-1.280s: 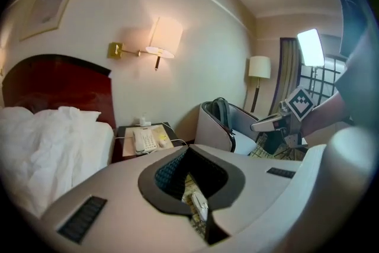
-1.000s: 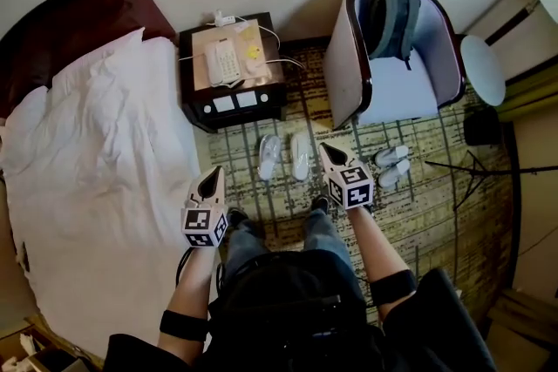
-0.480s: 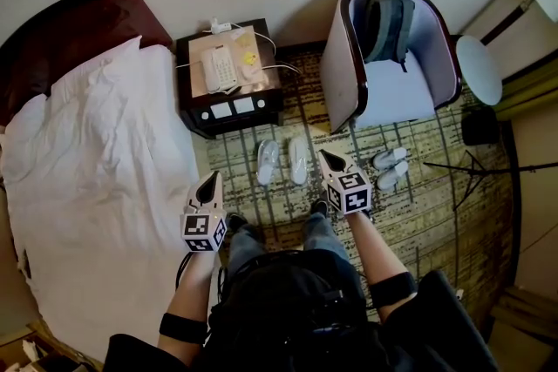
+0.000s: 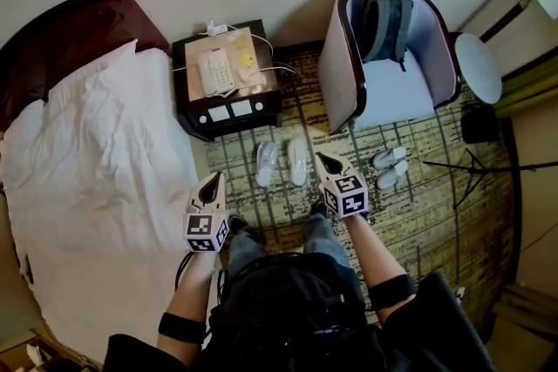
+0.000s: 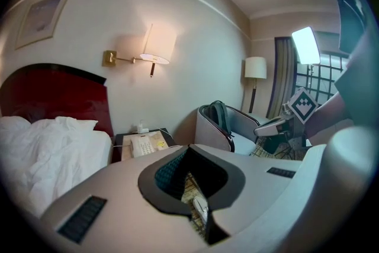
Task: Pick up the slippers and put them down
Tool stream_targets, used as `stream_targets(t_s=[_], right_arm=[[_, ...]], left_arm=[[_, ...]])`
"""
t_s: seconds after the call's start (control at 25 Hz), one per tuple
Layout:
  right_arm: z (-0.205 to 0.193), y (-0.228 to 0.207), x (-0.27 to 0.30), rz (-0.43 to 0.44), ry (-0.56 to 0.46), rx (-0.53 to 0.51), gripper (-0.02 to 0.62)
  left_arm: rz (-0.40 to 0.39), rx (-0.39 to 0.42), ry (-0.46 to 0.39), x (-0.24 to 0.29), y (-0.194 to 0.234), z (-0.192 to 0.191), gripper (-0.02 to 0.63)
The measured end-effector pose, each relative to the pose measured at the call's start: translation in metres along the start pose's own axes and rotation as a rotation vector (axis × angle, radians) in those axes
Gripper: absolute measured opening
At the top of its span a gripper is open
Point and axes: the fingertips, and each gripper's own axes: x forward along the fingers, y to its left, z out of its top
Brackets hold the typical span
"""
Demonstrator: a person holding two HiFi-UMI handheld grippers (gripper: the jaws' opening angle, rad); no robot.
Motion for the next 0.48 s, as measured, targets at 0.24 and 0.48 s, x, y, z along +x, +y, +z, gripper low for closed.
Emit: stream_targets(t_s=[0.24,0.48], right_arm=[[0.0,0.003,0.007,0.005,0.003,0.003,0.002],[-0.003,0.009,0.025,0.016,0.014,0.008,0.002]], left_arm=[[-0.015,0.005,0.005,0.01,0.002,-0.001,0.0],[-0.053,0.016,0.045,0.026,0.0,-0.011,0.002]])
